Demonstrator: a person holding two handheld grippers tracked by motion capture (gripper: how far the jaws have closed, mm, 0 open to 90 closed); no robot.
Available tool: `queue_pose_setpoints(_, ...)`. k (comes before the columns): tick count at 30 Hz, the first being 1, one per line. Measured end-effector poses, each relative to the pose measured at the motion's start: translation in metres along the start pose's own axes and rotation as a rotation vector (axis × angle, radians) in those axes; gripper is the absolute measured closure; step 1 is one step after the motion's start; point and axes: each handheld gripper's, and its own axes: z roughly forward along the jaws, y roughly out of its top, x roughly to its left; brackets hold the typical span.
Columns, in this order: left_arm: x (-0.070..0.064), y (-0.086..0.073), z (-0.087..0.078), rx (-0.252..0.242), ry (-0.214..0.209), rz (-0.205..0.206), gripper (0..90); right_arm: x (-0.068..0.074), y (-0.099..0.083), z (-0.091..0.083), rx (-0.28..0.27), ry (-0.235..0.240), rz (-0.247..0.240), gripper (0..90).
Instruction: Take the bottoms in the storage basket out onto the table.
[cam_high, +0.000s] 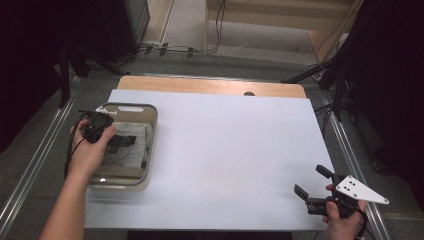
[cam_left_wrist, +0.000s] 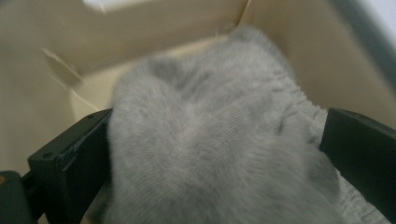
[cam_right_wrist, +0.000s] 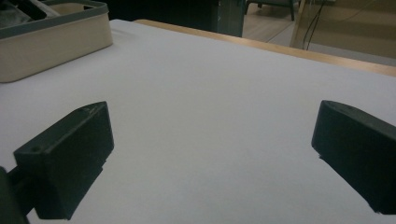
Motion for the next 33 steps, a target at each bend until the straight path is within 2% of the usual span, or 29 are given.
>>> queue_pose_setpoints(4,0.001,-0.002,0.011,0.074,-0.007,-0.007,0.0,0.001,0.0,0.001,0.006,0.002,0.0,0.0)
queue_pose_setpoints(7,-0.004,-0.003,0.017,0.122,0.038,0.024,0.0,0.002,0.0,0.002,0.007,0.0,-0.004,0.0)
queue_pose_setpoints(10,-0.007,-0.004,0.023,0.162,0.036,0.051,0.0,0.002,0.0,0.002,0.01,0.0,-0.007,0.0)
queue_pose_setpoints(13,-0.01,-0.004,0.024,0.167,0.053,0.07,0.0,0.002,-0.001,0.002,0.014,-0.004,-0.01,0.0)
queue_pose_setpoints(14,-0.014,-0.006,0.027,0.165,0.065,0.088,0.0,0.002,-0.001,0.002,0.015,-0.005,-0.01,0.0)
queue_pose_setpoints(19,-0.006,-0.011,0.031,0.168,0.009,0.056,0.0,0.002,-0.002,0.004,0.024,0.0,-0.011,0.0)
queue_pose_setpoints(24,-0.007,-0.011,0.033,0.179,0.018,0.063,0.0,0.002,-0.002,0.005,0.032,0.002,-0.012,0.0)
queue_pose_setpoints(28,-0.007,-0.012,0.03,0.164,0.012,0.067,7.6,0.002,-0.003,0.005,0.035,0.0,-0.007,0.0)
queue_pose_setpoints(33,-0.005,-0.012,0.025,0.137,-0.03,0.068,22.9,0.002,-0.003,0.005,0.038,-0.002,-0.005,0.0)
